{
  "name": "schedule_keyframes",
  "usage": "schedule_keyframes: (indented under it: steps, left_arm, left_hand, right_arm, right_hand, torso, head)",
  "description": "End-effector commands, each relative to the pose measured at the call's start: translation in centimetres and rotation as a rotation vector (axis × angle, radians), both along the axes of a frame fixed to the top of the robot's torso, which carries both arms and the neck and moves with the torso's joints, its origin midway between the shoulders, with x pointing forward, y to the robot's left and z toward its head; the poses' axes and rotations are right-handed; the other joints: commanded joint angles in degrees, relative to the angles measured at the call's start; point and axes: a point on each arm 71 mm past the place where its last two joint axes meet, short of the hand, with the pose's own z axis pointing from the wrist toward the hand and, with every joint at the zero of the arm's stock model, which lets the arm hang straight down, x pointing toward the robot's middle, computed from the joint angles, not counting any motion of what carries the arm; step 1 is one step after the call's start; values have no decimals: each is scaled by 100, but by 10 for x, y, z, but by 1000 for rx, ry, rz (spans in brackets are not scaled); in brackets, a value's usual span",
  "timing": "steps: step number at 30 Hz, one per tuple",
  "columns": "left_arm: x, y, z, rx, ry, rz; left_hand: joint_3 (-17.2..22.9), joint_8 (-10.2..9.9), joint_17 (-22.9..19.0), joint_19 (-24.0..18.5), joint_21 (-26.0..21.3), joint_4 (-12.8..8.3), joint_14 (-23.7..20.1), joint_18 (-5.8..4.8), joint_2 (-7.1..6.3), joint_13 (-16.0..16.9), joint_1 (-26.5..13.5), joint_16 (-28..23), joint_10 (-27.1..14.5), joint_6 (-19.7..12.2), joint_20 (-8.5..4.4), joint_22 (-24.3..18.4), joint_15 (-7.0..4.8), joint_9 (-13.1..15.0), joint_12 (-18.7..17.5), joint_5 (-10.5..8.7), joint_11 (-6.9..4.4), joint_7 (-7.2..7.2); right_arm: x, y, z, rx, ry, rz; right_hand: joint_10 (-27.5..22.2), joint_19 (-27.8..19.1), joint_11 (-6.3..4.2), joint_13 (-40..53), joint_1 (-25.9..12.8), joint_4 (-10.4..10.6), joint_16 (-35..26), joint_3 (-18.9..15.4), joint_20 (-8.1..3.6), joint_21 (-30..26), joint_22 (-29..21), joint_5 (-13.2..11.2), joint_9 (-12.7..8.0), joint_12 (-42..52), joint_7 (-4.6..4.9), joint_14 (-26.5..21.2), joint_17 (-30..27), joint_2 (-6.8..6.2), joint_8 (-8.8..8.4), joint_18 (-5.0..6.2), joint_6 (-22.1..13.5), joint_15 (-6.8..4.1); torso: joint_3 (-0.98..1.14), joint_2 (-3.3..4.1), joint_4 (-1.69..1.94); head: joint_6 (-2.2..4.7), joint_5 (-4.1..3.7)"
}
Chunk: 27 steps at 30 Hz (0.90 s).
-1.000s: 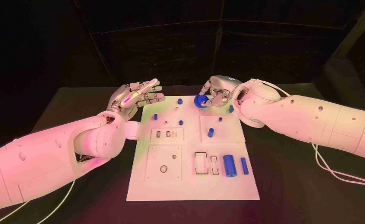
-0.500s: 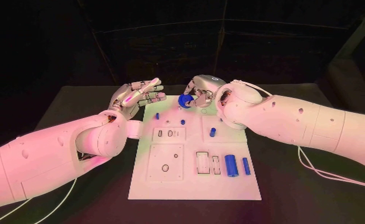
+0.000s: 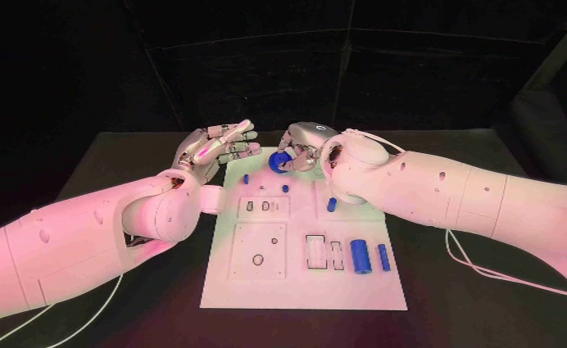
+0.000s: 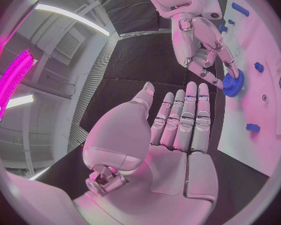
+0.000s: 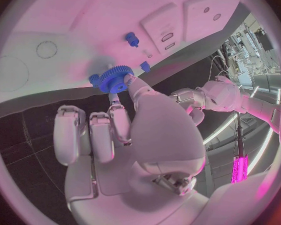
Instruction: Assemble the parts on the task board
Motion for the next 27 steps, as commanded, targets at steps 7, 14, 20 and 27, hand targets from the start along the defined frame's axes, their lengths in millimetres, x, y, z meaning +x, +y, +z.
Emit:
schedule_keyframes:
  steps: [7,14,20,27]
  left_arm:
    - [0,-2,2,-6,-12,-7]
    - [0,-2,2,-6,-12,-7]
    - [0,-2,2,-6,-12,-6]
    - [0,-2,2,-6,-11,-7]
  left_hand:
    - [3,-39,11,42,-37,-36,17,30,-4,-7,72,-38,51,40,4,-6,4,-5,-30,26,-8,-14]
    - [3,-39,11,42,-38,-36,17,30,-4,-7,72,-38,51,40,4,-6,4,-5,-30,26,-8,-13]
    - [3,-39,11,42,-38,-36,17,30,-4,-7,72,-38,51,40,4,-6,4,-5,-30,26,-8,-13]
    - [3,-39,11,42,-38,-36,17,30,-4,-7,72,-38,51,40,4,-6,4,-5,-30,26,-8,-13]
  right_arm:
    - [3,4,-6,-34,19,-12]
    - [4,6,-9,-49,32,-15]
    - [6,6,-11,-61,42,-23]
    - [7,7,-11,-65,46,-30]
  right_hand:
    - [-41,51,24,227,-80,7,2,43,11,38,271,-8,7,-66,-82,523,1105,-37,-3,-93,80,-32]
    - [-102,54,65,151,-150,18,4,53,30,35,274,-192,-10,-174,-31,524,1112,-132,-154,-96,-125,-3]
    - [-150,55,135,93,-252,57,12,-44,88,30,272,-416,-15,-256,37,528,1130,-214,-365,-96,-658,60]
    - [-177,52,152,63,-291,90,9,-107,106,27,265,-472,-21,-297,54,526,1125,-223,-373,-94,-933,75]
  torso:
    - [0,1,-10]
    - [-4,-3,-5]
    - [2,-1,-5]
    - [3,0,-15]
  head:
    - [-12,3]
    - [-41,9]
    - [-47,17]
    - [-51,15]
